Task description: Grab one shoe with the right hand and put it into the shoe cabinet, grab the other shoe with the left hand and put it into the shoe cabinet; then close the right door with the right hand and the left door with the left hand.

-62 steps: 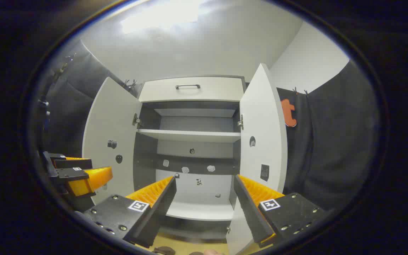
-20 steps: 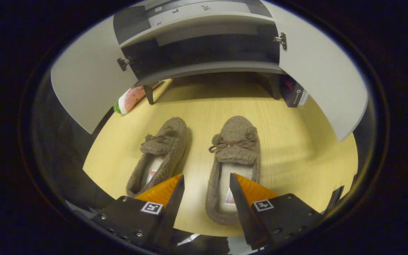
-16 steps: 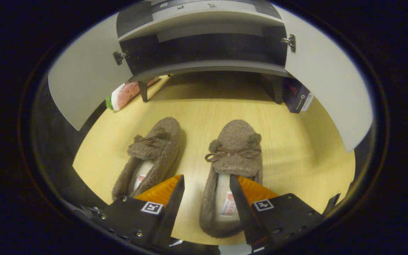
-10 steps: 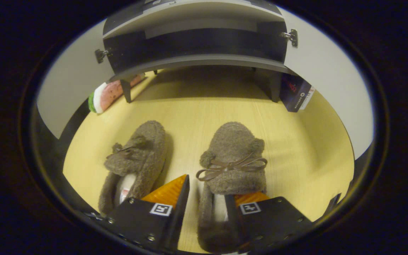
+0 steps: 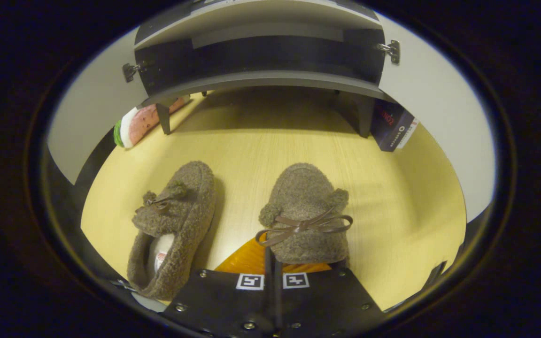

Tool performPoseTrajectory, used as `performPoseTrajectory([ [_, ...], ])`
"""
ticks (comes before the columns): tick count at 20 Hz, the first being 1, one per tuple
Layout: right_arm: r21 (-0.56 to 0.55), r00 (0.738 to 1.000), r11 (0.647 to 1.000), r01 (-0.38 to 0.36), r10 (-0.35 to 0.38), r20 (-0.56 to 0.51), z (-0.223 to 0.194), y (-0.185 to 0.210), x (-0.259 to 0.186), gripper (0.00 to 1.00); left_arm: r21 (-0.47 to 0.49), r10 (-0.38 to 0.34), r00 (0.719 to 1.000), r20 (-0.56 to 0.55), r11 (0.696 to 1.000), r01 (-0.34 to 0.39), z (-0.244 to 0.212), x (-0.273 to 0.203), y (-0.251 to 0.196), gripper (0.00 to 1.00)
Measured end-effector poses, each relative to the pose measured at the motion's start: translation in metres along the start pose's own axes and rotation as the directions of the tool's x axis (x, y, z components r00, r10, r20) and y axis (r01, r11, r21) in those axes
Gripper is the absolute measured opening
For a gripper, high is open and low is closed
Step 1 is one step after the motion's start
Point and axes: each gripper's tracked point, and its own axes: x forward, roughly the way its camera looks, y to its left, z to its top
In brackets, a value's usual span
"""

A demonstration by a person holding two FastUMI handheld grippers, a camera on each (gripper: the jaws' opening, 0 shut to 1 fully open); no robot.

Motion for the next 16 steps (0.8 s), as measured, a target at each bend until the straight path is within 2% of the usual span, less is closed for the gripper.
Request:
performPoseTrajectory([
  [4,0.013,0.997,1.0,-0.027,0.026,0.071,0.027,-0.005,-0.028,0.0,-0.026,-0.058,0.998,0.007,0.998,0.058,-0.002,0.002,-0.017,0.93],
  [5,0.013,0.995,0.999,-0.034,0.032,0.093,0.039,-0.007,-0.036,0.0,-0.032,-0.068,0.998,0.008,0.997,0.068,-0.002,0.003,-0.02,0.96],
  [6,0.014,0.992,0.999,-0.04,0.038,0.119,0.049,-0.008,-0.044,0.01,-0.035,-0.075,0.997,0.01,0.997,0.076,-0.003,0.004,-0.023,0.93],
  [10,0.057,0.978,0.997,-0.057,0.045,0.203,0.096,-0.018,-0.075,0.0,-0.052,-0.106,0.994,0.011,0.993,0.106,-0.007,0.009,-0.034,0.93],
  [13,0.076,0.958,0.994,-0.075,0.05,0.283,0.138,-0.024,-0.102,0.01,-0.072,-0.125,0.992,0.008,0.99,0.125,-0.01,0.014,-0.041,0.93],
  [14,0.079,0.949,0.994,-0.082,0.053,0.312,0.153,-0.024,-0.112,0.01,-0.077,-0.129,0.992,0.005,0.989,0.129,-0.012,0.015,-0.043,0.96],
  [15,0.078,0.936,0.993,-0.089,0.056,0.347,0.169,-0.023,-0.124,0.01,-0.081,-0.132,0.991,0.004,0.988,0.131,-0.014,0.018,-0.044,0.93],
  [16,0.071,0.924,0.993,-0.092,0.059,0.378,0.187,-0.024,-0.136,0.0,-0.084,-0.134,0.991,0.001,0.988,0.133,-0.015,0.019,-0.045,0.96],
])
